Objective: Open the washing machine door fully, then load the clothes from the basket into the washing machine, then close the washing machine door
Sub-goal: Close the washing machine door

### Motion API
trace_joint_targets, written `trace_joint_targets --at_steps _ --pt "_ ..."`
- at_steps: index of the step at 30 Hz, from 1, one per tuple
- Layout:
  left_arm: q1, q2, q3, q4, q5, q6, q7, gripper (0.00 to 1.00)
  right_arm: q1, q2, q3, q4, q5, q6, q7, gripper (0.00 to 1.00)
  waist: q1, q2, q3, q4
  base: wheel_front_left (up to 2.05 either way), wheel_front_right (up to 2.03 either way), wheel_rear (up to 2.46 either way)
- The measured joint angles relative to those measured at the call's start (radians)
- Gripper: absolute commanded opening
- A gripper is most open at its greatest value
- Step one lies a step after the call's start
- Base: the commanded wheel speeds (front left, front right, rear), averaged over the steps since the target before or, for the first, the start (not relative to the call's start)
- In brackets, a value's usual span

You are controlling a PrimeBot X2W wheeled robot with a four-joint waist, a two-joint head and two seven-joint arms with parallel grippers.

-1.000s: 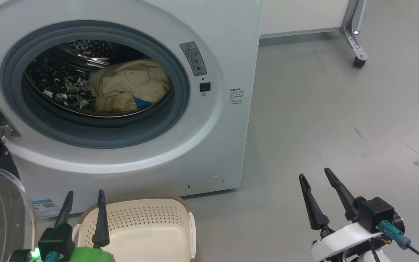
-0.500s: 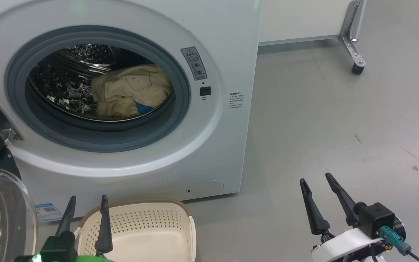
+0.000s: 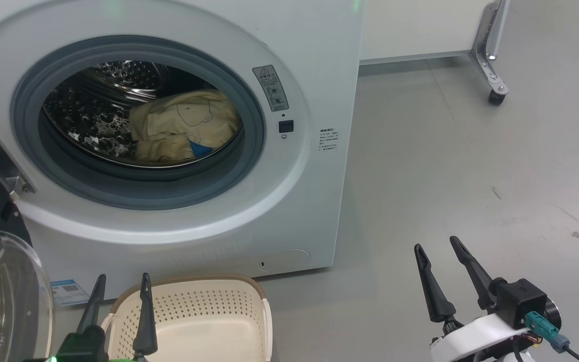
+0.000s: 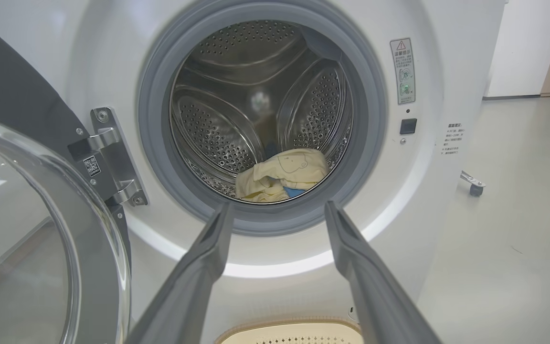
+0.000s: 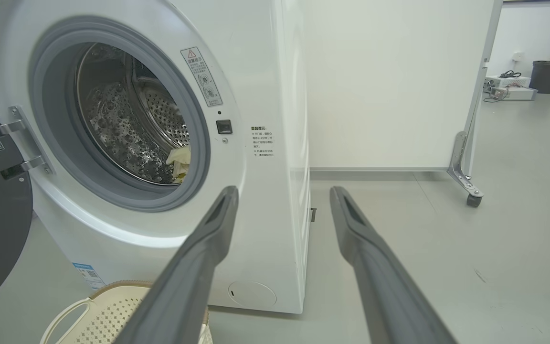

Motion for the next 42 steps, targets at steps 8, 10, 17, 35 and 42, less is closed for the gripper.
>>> trace_joint_targets --at_steps 8,10,17,35,42 --pt "0.006 0.000 -0.005 -0.019 0.006 0.005 0.002 1.00 0.001 0.000 0.002 -0.006 0.000 -0.003 0.001 1.00 0.0000 0.0000 0.001 0.005 -0.43 0.43 0.00" --pt "0.007 0.001 -0.008 -0.026 0.006 0.007 0.010 1.00 0.002 0.000 0.002 -0.007 0.000 -0.004 0.002 1.00 0.0000 0.0000 0.001 0.006 -0.64 0.64 0.00" --pt "0.014 0.001 -0.016 -0.033 0.006 0.009 0.018 1.00 0.007 -0.001 0.003 -0.010 0.000 -0.004 0.005 1.00 0.0000 0.0000 0.001 0.008 -0.82 0.82 0.00" --pt "0.023 0.002 -0.023 -0.063 0.012 0.009 0.019 1.00 0.017 -0.001 0.005 -0.013 0.000 -0.005 0.009 1.00 0.0000 0.0000 -0.003 0.013 -0.99 0.99 0.00" --pt "0.025 0.002 -0.023 -0.067 0.014 0.016 0.019 1.00 0.018 -0.001 0.005 -0.014 0.000 -0.012 0.009 1.00 0.0000 0.0000 -0.005 0.017 -0.59 0.59 0.00"
